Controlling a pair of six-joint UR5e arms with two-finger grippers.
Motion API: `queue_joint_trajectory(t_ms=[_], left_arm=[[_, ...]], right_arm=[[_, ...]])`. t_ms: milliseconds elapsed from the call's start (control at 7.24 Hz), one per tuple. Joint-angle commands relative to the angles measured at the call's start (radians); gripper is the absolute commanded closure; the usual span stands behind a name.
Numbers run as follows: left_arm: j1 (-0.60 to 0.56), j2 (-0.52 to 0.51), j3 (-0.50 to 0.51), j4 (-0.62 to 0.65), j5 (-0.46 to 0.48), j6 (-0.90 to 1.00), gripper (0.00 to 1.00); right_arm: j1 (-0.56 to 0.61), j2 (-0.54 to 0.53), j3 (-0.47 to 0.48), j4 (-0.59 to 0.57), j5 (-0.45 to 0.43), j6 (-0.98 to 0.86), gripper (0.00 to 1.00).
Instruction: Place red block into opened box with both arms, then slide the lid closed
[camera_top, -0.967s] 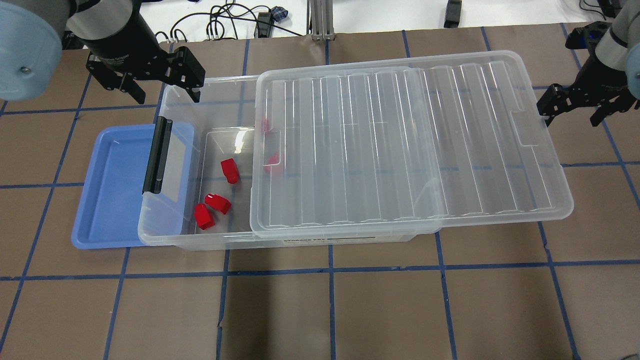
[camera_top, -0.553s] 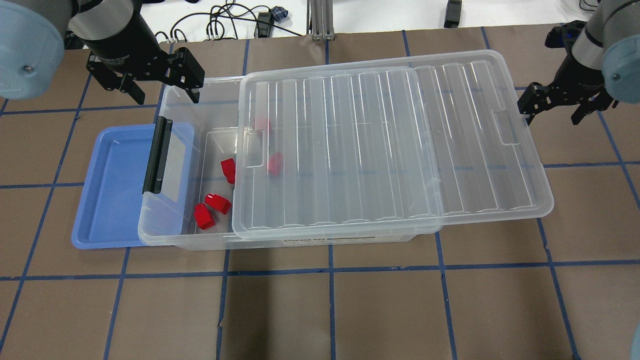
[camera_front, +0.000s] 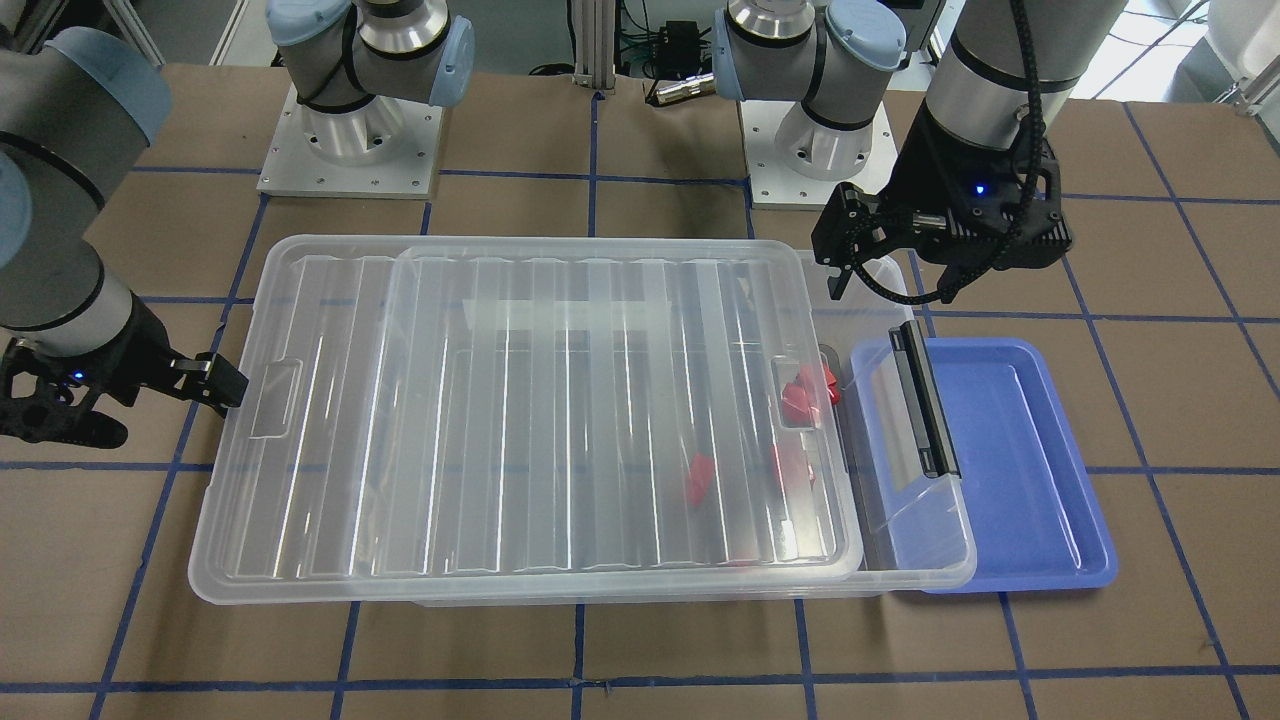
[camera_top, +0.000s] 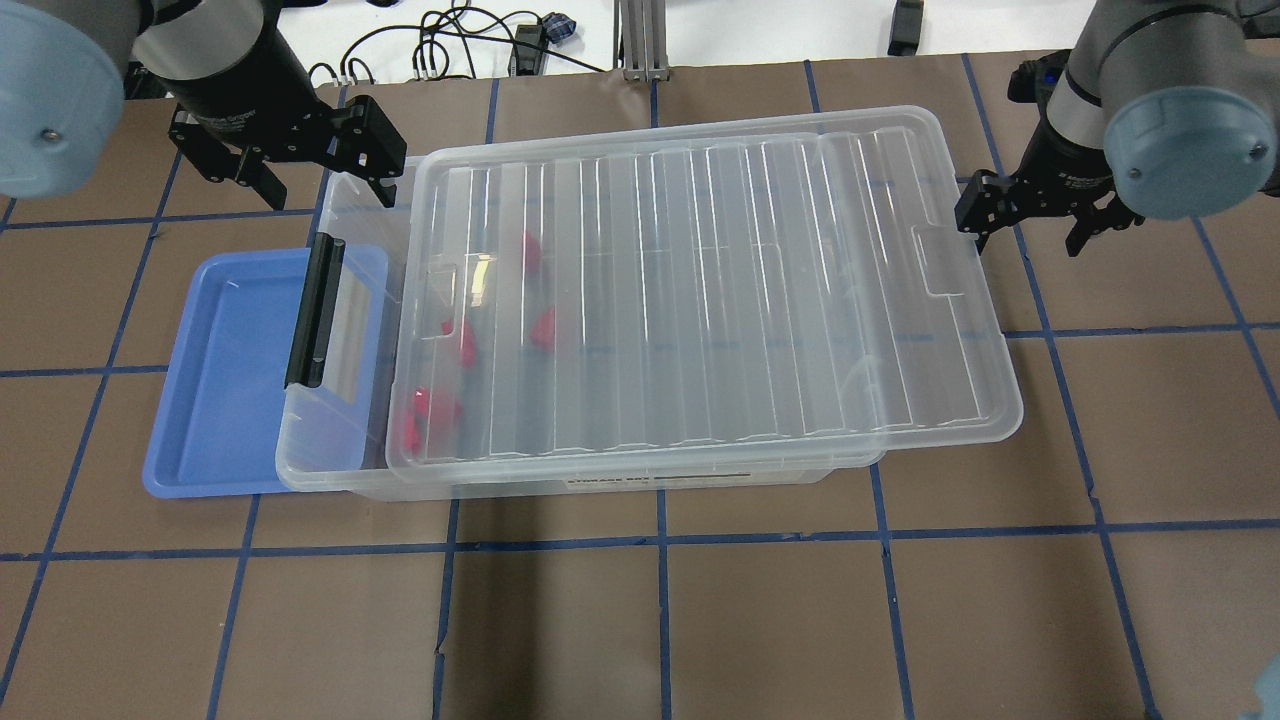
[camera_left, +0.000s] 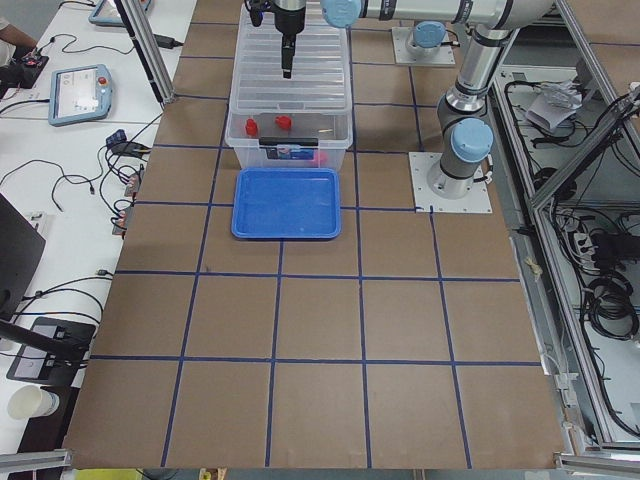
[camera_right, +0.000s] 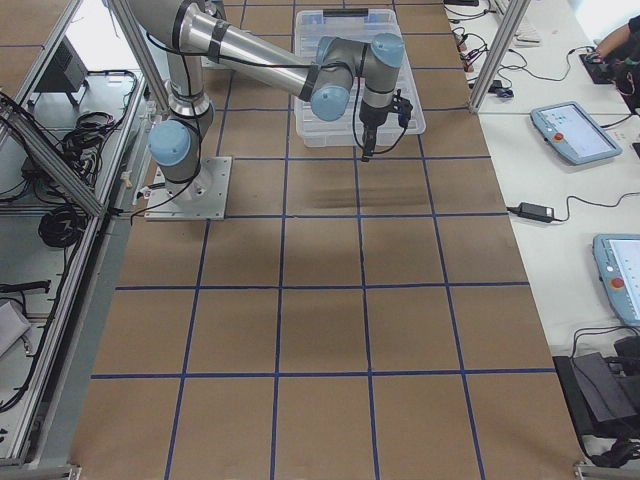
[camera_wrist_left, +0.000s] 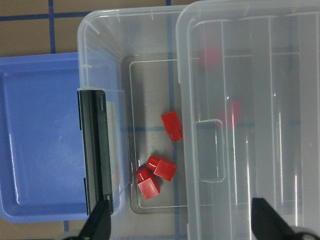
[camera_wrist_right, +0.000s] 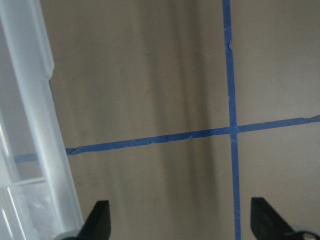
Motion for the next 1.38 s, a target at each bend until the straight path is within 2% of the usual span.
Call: queue_joint_trajectory(t_ms=[0, 829, 1244], left_arm=[[-0.001, -0.004, -0.001, -0.001, 0.001, 0.0, 0.0], [-0.001, -0.001, -0.002, -0.002, 0.001, 0.002, 0.0], [-0.001, 0.001, -0.002, -0.002, -0.001, 0.0, 0.0]], right_arm=[[0.076, 0.001, 0.001, -0.002, 0.001, 0.113, 0.0], [0.11, -0.011, -0.005, 0.002, 0.011, 0.129, 0.0], [0.11, -0.103, -0.002, 0.03, 0.076, 0.129, 0.0]])
